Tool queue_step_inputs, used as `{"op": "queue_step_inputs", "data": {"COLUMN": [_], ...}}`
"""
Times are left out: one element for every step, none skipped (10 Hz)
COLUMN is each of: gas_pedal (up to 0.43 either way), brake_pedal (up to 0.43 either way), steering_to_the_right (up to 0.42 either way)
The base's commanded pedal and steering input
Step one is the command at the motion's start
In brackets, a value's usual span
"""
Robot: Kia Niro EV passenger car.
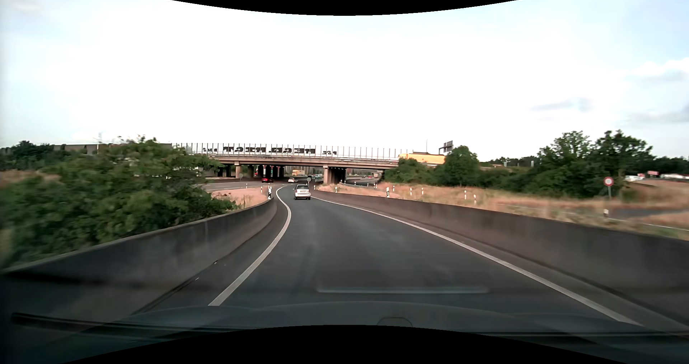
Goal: Follow the waypoints while adhering to traffic rules and regulations
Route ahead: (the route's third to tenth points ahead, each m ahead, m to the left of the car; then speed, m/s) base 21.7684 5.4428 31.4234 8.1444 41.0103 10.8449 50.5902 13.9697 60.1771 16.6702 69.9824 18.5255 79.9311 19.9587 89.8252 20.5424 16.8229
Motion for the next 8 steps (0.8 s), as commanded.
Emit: {"op": "queue_step_inputs", "data": {"gas_pedal": [0.0,0.0,0.0,0.0,0.0,0.0,0.0,0.0], "brake_pedal": [0.0,0.0,0.0,0.0,0.0,0.0,0.0,0.0], "steering_to_the_right": [-0.081,-0.081,-0.079,-0.078,-0.076,-0.075,-0.072,-0.069]}}
